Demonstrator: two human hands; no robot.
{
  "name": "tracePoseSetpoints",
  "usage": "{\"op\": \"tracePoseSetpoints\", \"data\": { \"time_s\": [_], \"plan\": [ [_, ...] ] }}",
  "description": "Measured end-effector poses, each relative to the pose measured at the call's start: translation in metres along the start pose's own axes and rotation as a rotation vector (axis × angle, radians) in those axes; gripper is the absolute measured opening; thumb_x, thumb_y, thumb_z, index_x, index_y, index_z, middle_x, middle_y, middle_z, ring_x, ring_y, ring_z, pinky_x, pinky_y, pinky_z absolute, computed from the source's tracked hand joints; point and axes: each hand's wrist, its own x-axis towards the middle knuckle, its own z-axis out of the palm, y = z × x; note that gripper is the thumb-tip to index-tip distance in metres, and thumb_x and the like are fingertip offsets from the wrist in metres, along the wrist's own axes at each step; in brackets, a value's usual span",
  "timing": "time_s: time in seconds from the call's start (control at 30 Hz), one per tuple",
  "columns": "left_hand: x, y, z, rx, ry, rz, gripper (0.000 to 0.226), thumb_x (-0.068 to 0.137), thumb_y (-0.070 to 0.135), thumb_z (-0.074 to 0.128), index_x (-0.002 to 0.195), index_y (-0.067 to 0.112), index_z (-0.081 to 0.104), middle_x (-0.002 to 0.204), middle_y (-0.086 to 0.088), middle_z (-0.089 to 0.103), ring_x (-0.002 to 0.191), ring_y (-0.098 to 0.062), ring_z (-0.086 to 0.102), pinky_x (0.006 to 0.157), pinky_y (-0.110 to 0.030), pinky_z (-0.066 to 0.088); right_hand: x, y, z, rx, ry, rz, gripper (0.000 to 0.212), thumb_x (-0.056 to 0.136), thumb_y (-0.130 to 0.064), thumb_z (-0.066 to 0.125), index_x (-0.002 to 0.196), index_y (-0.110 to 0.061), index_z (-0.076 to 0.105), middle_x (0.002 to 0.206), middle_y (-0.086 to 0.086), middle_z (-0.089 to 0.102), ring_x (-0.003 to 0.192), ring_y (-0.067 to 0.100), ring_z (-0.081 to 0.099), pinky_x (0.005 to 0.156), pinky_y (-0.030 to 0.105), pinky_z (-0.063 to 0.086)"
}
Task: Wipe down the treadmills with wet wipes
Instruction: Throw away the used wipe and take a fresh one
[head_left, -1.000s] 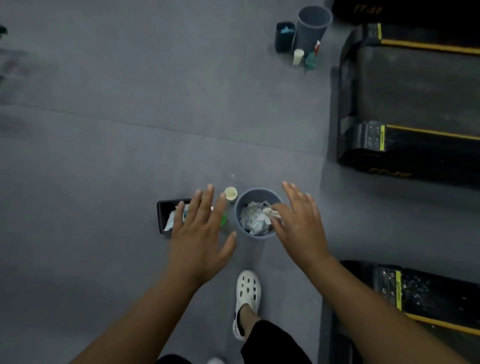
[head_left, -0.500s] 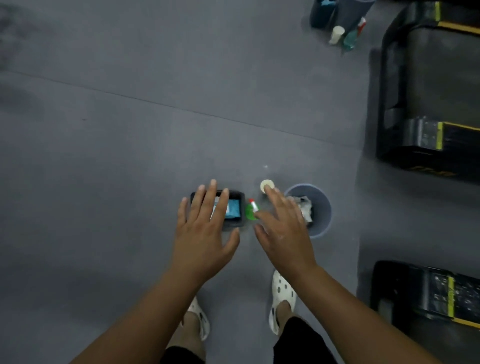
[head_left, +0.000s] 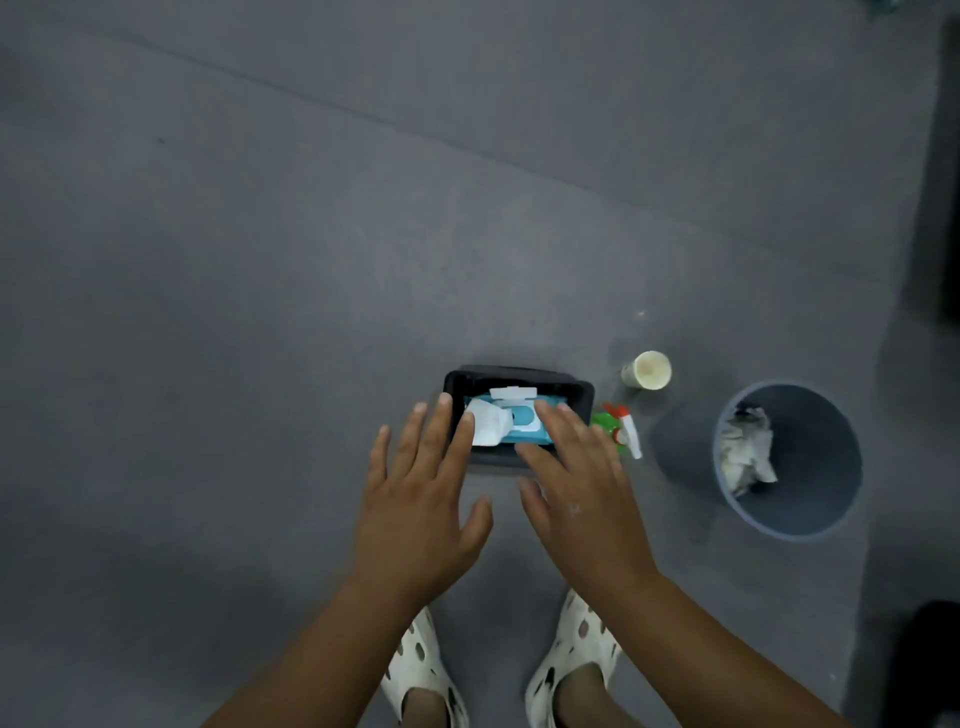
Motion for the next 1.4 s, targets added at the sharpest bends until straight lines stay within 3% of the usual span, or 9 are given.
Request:
{"op": "tracePoseSetpoints", "data": {
  "time_s": [0.17,0.27,0.33,0.53,0.63,0.8,1.07,1.3,1.4],
  "plan": [
    [0.040,-0.043,0.123,0.031,-0.053,0.033,0.082,0.086,0.054,0.043,0.157,0.016,0.033,0.167,-0.009,0.023,0.152,-0.030,0.025,0.120,-0.054,0.015,0.006,0.050,0.141,-0.182,-0.212,-0.066,0.045,0.073,-0.027,0.081,0.117,-0.026,0.071,0.157,0.015,0.040,0.146,0.034,0.035,0.115,0.059,0.031],
    [0.055,-0.064,0.185,0.064,-0.066,0.039,0.081,0.087,0.055,0.042,0.157,0.017,0.033,0.166,-0.009,0.024,0.152,-0.029,0.025,0.120,-0.053,0.014,0.007,0.080,0.216,-0.278,-0.309,-0.144,0.033,0.075,-0.031,0.081,0.107,-0.027,0.076,0.158,0.015,0.037,0.148,0.034,0.032,0.117,0.057,0.023],
    [0.059,-0.075,0.214,0.071,-0.068,0.033,0.080,0.088,0.055,0.042,0.157,0.017,0.033,0.166,-0.009,0.025,0.153,-0.029,0.024,0.121,-0.054,0.014,0.011,0.096,0.254,-0.326,-0.332,-0.165,0.028,0.076,-0.032,0.082,0.103,-0.026,0.078,0.158,0.014,0.039,0.147,0.035,0.033,0.117,0.059,0.027],
    [0.063,-0.086,0.257,0.096,-0.056,0.030,0.078,0.089,0.055,0.041,0.157,0.017,0.034,0.166,-0.009,0.024,0.153,-0.029,0.023,0.120,-0.058,0.022,0.019,0.123,0.319,-0.404,-0.331,-0.159,0.035,0.069,-0.026,0.084,0.103,-0.018,0.078,0.150,0.013,0.050,0.142,0.035,0.042,0.119,0.054,0.016],
    [0.059,-0.083,0.255,0.092,-0.048,0.024,0.077,0.089,0.054,0.040,0.156,0.016,0.036,0.166,-0.010,0.026,0.153,-0.029,0.025,0.119,-0.058,0.023,0.022,0.117,0.312,-0.393,-0.324,-0.128,0.041,0.070,-0.026,0.084,0.109,-0.015,0.077,0.141,0.007,0.060,0.137,0.030,0.050,0.116,0.052,0.023],
    [0.042,-0.063,0.204,0.095,-0.020,0.043,0.078,0.089,0.055,0.039,0.156,0.016,0.036,0.166,-0.010,0.026,0.152,-0.030,0.025,0.120,-0.053,0.014,0.015,0.089,0.244,-0.353,-0.334,-0.130,0.051,0.075,-0.024,0.077,0.124,-0.014,0.069,0.151,0.007,0.050,0.144,0.029,0.041,0.116,0.052,0.027],
    [0.009,0.018,0.000,0.048,0.081,0.111,0.081,0.084,0.053,0.043,0.156,0.016,0.036,0.165,-0.011,0.027,0.152,-0.030,0.026,0.121,-0.055,0.017,-0.011,0.025,0.017,-0.324,-0.202,-0.048,0.065,0.070,-0.015,0.077,0.132,-0.009,0.063,0.153,0.011,0.047,0.142,0.033,0.043,0.112,0.056,0.036],
    [-0.014,0.107,-0.183,0.047,0.158,0.319,0.078,0.088,0.054,0.040,0.155,0.015,0.036,0.165,-0.011,0.027,0.152,-0.031,0.025,0.122,-0.056,0.019,-0.043,-0.016,-0.187,-0.385,-0.057,0.061,0.061,0.076,-0.014,0.068,0.136,-0.009,0.058,0.158,0.010,0.039,0.146,0.033,0.034,0.115,0.054,0.030],
    [-0.020,0.152,-0.241,0.041,0.215,0.479,0.077,0.089,0.055,0.039,0.154,0.014,0.040,0.164,-0.011,0.029,0.151,-0.031,0.028,0.122,-0.056,0.019,-0.075,-0.033,-0.252,-0.393,0.065,0.200,0.053,0.085,-0.017,0.051,0.137,-0.010,0.056,0.158,0.009,0.039,0.146,0.032,0.033,0.115,0.054,0.032]
  ]
}}
